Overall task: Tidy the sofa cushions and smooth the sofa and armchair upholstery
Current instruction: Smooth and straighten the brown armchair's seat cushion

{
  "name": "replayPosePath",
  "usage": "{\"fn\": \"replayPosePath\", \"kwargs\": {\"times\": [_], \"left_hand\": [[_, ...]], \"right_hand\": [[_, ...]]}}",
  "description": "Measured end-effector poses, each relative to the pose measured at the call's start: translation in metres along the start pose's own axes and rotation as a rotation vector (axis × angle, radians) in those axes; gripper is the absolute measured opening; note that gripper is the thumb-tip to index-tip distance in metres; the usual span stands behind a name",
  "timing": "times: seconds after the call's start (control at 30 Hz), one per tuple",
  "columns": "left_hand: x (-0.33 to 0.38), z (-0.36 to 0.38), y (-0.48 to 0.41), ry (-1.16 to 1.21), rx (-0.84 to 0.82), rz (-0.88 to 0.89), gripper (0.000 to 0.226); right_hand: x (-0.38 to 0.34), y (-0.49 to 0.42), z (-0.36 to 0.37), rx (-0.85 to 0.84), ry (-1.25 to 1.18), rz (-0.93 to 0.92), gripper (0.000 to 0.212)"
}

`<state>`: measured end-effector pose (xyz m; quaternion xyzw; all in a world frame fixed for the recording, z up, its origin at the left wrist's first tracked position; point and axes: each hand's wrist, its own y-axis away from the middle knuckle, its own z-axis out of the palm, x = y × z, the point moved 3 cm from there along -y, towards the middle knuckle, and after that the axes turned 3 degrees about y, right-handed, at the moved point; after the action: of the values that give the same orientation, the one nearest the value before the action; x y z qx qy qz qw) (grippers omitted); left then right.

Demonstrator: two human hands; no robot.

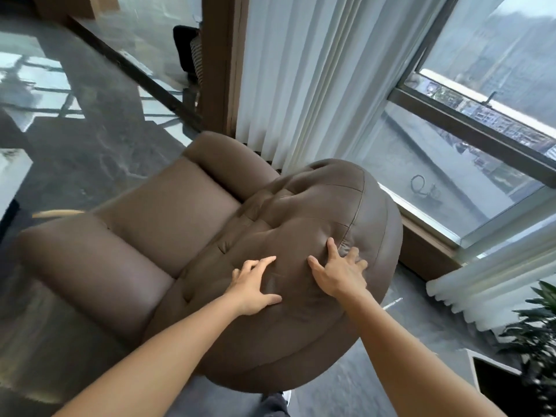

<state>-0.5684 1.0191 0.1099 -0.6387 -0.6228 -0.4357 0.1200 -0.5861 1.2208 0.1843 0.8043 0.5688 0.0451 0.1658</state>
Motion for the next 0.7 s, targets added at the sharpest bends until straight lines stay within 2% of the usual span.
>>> {"fn": "replayPosePath", "kwargs": {"times": [0.13,0.33,0.5,0.6,0.63,0.7], "left_hand": [[-0.045,-0.042,0.034,-0.020,-0.071,-0.077,0.085],[-0.088,-0.093,0.070,0.017,-0.141,-0.257,0.076],[-0.100,-0.116,0.099,-0.006,0.055,-0.378,0.069],[-0.106,-0.122,0.111,-0.078,0.197,-0.410,0.057],[-0.108,-0.124,0.114,-0.087,0.244,-0.423,0.056],[-0.113,-0.126,0.122,-0.087,0.341,-0.451,0.052]], "right_hand": [[-0.033,0.048,0.010,-0.084,0.066,-0.077,0.068],[-0.091,0.107,0.027,-0.262,0.214,-0.285,0.077],[-0.122,0.135,0.036,-0.511,0.156,-0.414,0.088],[-0.136,0.141,0.039,-0.658,-0.024,-0.552,0.073],[-0.139,0.140,0.038,-0.636,-0.087,-0.627,0.066],[-0.143,0.134,0.033,-0.470,-0.166,-0.813,0.053]]}}
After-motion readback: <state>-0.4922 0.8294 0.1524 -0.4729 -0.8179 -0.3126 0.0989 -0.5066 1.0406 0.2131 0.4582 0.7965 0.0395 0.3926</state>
